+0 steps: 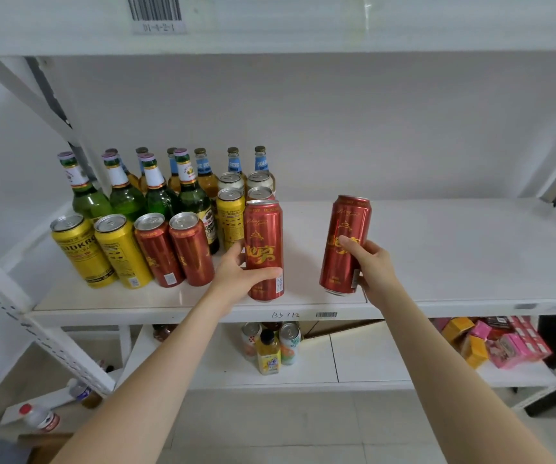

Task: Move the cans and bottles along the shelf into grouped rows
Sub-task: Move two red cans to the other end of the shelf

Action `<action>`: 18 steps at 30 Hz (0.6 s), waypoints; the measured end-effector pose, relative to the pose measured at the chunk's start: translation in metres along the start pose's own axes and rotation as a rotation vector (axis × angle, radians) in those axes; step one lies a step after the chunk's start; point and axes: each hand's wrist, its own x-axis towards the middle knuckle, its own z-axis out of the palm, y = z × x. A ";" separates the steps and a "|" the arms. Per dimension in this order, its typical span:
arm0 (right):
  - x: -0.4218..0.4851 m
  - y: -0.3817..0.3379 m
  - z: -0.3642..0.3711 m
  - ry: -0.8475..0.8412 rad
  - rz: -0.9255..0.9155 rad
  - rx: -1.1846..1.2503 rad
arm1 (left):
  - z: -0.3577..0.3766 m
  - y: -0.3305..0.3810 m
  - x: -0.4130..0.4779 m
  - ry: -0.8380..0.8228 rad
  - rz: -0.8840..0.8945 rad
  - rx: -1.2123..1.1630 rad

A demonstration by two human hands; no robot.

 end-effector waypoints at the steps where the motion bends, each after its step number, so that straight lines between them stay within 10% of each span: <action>1: -0.002 -0.003 -0.005 -0.004 -0.002 -0.002 | 0.006 0.001 -0.001 -0.008 0.000 -0.002; 18: -0.006 -0.034 -0.160 0.001 -0.029 -0.088 | 0.170 0.029 -0.015 -0.037 -0.021 0.033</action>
